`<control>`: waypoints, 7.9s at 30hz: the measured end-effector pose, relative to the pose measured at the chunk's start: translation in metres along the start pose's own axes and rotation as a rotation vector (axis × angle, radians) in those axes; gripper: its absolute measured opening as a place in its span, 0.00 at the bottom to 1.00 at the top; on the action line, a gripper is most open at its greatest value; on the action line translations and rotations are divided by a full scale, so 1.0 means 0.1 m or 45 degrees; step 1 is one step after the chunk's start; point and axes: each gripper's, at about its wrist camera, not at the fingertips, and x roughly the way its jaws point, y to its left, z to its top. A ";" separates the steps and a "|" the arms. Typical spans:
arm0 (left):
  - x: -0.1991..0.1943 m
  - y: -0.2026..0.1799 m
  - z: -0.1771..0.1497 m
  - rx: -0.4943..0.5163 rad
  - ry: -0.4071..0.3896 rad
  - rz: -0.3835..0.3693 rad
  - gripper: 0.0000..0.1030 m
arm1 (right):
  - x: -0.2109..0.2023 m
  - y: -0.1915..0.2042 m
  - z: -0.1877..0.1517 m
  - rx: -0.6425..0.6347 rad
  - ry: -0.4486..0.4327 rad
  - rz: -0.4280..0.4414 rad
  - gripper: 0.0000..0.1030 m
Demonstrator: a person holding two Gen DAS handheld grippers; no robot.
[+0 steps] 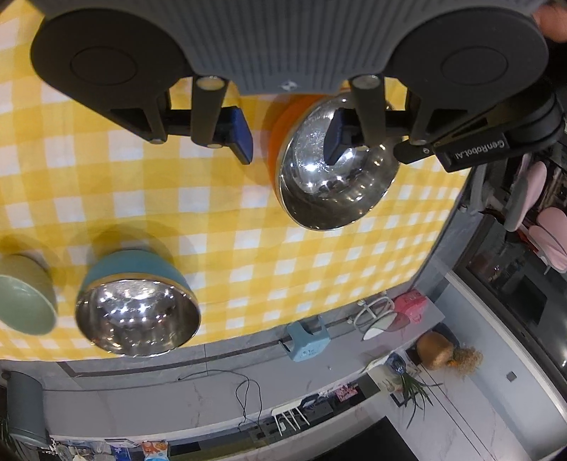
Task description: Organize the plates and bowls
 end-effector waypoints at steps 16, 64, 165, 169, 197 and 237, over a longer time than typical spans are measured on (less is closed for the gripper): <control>0.28 0.01 -0.07 0.065 -0.008 0.018 0.35 | 0.44 0.11 0.03 -0.125 0.020 -0.103 0.42; -0.10 -0.21 -0.19 0.221 -0.021 -0.026 0.07 | 0.08 0.19 -0.05 -0.205 -0.044 -0.182 0.12; -1.01 -1.33 -1.42 0.648 -0.052 -0.284 0.45 | -1.91 -1.35 -0.91 0.057 -0.435 -0.287 0.44; -0.95 -1.37 -1.22 0.642 -0.061 -0.297 0.56 | -1.82 -1.26 -0.64 0.007 -0.381 -0.261 0.46; 0.92 -1.96 0.01 0.550 0.156 -0.310 0.58 | -0.12 -1.44 1.07 0.319 -0.103 -0.224 0.42; 0.20 -1.99 -0.26 0.744 0.112 -0.179 0.07 | -0.51 -1.31 0.66 0.483 0.006 -0.230 0.14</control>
